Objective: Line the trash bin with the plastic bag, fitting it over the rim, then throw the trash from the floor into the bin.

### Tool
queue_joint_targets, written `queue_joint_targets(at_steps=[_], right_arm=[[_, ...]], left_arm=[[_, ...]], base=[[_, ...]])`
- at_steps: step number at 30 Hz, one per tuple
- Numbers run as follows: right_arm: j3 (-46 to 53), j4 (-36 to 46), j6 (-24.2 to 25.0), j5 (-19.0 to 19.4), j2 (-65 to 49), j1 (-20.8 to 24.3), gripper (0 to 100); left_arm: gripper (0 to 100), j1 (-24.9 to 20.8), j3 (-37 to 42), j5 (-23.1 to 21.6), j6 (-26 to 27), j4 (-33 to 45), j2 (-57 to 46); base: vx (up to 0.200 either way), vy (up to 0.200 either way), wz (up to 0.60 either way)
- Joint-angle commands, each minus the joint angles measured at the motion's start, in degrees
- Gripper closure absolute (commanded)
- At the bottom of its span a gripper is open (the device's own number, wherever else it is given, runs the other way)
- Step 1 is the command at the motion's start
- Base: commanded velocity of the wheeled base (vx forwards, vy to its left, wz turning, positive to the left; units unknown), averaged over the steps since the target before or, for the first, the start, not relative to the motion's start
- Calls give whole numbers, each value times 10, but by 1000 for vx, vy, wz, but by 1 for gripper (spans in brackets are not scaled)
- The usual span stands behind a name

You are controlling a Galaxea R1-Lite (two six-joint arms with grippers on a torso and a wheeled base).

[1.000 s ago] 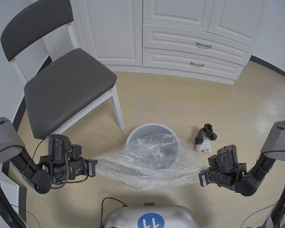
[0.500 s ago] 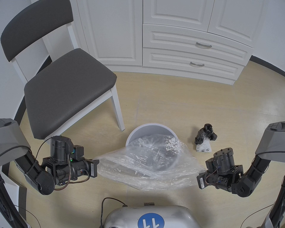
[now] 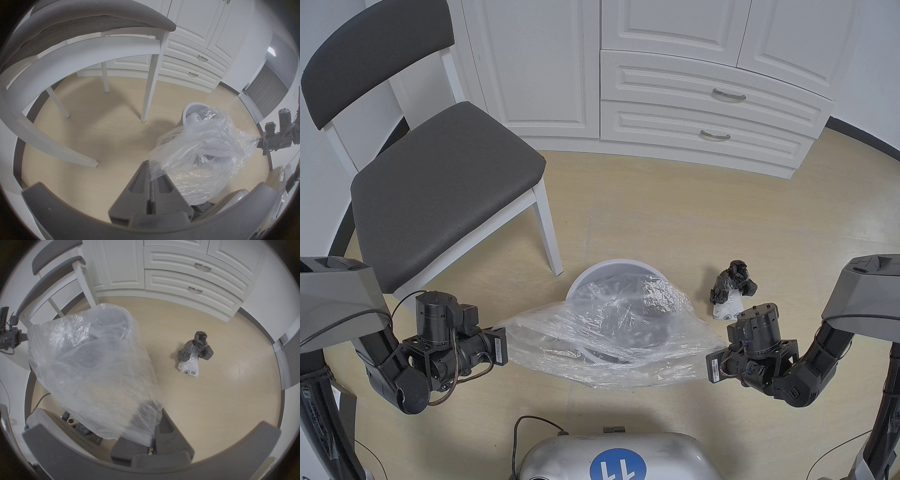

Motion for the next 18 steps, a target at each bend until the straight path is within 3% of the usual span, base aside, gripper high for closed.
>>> queue_joint_targets(at_steps=[1,10,13,18], right_arm=[[0,0,-1,-1,-3,0,100],[26,0,-35,-2,-28,-22,100],[26,0,-41,-1,-26,-30,100],[24,0,-42,-1,-23,-32,100]], left_arm=[[100,1,4,-1,0,-1,0],[100,-26,1,-2,-11,-2,9],[100,-48,-6,0,-37,-19,28],[100,-58,-11,32,-48,-68,63]], base=[[0,0,0],[0,0,0],[0,0,0],[0,0,0]])
